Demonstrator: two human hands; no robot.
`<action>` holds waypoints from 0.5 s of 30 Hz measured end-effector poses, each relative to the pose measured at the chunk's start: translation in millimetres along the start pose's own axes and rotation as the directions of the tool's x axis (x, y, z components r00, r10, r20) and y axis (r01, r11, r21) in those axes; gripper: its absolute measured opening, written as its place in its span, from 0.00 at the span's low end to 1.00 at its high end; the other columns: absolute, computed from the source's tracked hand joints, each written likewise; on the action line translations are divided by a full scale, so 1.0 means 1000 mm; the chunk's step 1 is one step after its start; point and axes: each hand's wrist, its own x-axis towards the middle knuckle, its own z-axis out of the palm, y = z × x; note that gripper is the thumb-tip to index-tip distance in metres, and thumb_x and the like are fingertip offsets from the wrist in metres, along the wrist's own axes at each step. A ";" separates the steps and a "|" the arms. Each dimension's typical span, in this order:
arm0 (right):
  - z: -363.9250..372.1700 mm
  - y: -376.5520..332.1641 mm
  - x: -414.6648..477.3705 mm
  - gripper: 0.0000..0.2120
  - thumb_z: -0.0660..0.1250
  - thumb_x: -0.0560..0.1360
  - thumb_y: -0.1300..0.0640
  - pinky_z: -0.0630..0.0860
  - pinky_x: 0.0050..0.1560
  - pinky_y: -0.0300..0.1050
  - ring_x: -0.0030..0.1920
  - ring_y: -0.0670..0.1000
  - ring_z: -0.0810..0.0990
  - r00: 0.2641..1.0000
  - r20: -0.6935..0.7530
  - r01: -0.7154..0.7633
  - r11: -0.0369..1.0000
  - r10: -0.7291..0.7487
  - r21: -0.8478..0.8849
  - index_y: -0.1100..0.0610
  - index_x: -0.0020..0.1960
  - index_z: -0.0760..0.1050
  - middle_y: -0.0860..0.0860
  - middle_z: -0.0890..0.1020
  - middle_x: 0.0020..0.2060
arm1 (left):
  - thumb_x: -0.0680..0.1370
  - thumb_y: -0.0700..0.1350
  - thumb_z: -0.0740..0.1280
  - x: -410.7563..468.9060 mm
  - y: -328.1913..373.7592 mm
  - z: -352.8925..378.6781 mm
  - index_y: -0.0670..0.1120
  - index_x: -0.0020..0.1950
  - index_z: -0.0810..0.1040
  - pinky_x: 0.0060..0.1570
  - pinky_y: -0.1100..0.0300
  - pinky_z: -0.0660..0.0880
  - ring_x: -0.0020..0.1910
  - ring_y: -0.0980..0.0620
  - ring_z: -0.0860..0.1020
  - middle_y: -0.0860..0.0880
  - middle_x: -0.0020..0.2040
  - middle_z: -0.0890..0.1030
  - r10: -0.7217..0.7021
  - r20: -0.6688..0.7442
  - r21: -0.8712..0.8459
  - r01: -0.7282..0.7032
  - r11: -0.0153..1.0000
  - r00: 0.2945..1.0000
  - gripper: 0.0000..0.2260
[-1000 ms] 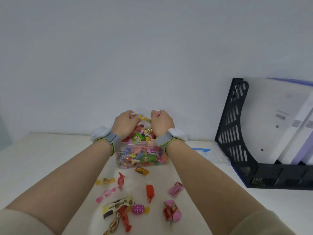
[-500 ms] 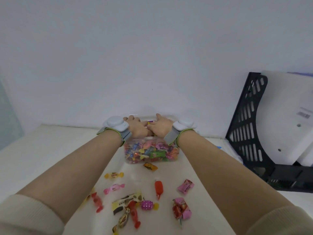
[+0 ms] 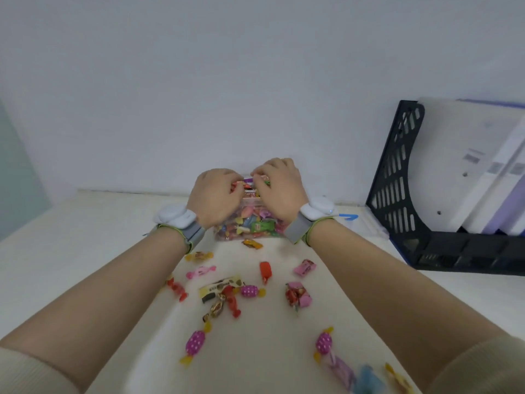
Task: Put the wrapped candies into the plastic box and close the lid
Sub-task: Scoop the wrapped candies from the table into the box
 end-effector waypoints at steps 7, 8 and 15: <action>-0.027 -0.015 -0.079 0.19 0.57 0.80 0.50 0.71 0.39 0.54 0.35 0.55 0.74 0.974 0.217 -0.099 0.979 0.059 0.181 0.60 0.35 0.70 0.55 0.75 0.31 | 0.78 0.49 0.63 -0.092 0.033 -0.011 0.49 0.62 0.81 0.69 0.50 0.67 0.67 0.51 0.71 0.52 0.66 0.77 0.085 0.079 -0.244 -0.063 0.968 0.993 0.15; -0.032 -0.014 -0.092 0.20 0.57 0.80 0.48 0.71 0.40 0.54 0.35 0.55 0.75 0.968 0.244 -0.097 0.977 0.048 0.192 0.61 0.35 0.71 0.56 0.76 0.32 | 0.77 0.50 0.63 -0.108 0.037 -0.014 0.50 0.61 0.82 0.69 0.49 0.67 0.67 0.51 0.71 0.52 0.66 0.77 0.131 0.101 -0.242 -0.103 0.965 0.986 0.16; -0.063 0.015 -0.171 0.22 0.56 0.78 0.43 0.74 0.54 0.52 0.47 0.50 0.79 0.912 0.407 -0.135 0.974 0.051 0.180 0.59 0.46 0.81 0.52 0.83 0.45 | 0.77 0.65 0.59 -0.192 0.080 -0.015 0.58 0.69 0.73 0.71 0.58 0.64 0.71 0.60 0.64 0.60 0.71 0.70 0.374 0.374 -0.287 -0.278 0.917 0.849 0.23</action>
